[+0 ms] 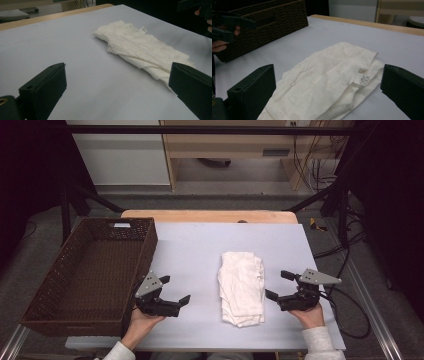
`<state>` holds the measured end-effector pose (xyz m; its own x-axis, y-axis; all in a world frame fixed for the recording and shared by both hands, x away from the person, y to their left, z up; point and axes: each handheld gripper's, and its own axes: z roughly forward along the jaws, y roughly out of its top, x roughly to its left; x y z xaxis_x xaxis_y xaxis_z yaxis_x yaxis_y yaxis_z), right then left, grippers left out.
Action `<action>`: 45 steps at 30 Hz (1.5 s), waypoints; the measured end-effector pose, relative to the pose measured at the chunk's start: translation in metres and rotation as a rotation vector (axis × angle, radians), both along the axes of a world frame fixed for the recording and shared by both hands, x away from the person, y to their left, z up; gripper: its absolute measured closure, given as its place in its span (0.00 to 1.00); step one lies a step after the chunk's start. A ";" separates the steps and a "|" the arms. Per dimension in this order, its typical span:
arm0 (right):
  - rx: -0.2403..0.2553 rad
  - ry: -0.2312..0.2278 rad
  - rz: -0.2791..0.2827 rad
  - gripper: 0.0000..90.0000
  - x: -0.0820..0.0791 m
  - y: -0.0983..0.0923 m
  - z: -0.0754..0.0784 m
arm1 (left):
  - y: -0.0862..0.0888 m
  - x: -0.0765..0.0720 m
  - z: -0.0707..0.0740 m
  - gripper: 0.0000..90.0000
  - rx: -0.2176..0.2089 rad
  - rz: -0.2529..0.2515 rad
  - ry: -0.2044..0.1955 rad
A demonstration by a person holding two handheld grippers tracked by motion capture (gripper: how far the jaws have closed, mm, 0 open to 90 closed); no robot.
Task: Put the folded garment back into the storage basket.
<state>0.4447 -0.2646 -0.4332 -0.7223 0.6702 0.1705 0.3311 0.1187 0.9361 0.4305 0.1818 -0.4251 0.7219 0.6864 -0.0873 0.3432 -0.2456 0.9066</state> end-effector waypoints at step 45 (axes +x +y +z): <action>-0.072 0.017 0.026 0.03 -0.002 0.010 0.003 | -0.037 0.019 0.016 0.01 0.000 -0.017 0.039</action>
<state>0.4423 -0.2544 -0.4304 -0.7370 0.6622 0.1354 0.3431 0.1939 0.9191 0.4499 0.1448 -0.4086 0.7296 0.6740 -0.1160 0.3741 -0.2513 0.8927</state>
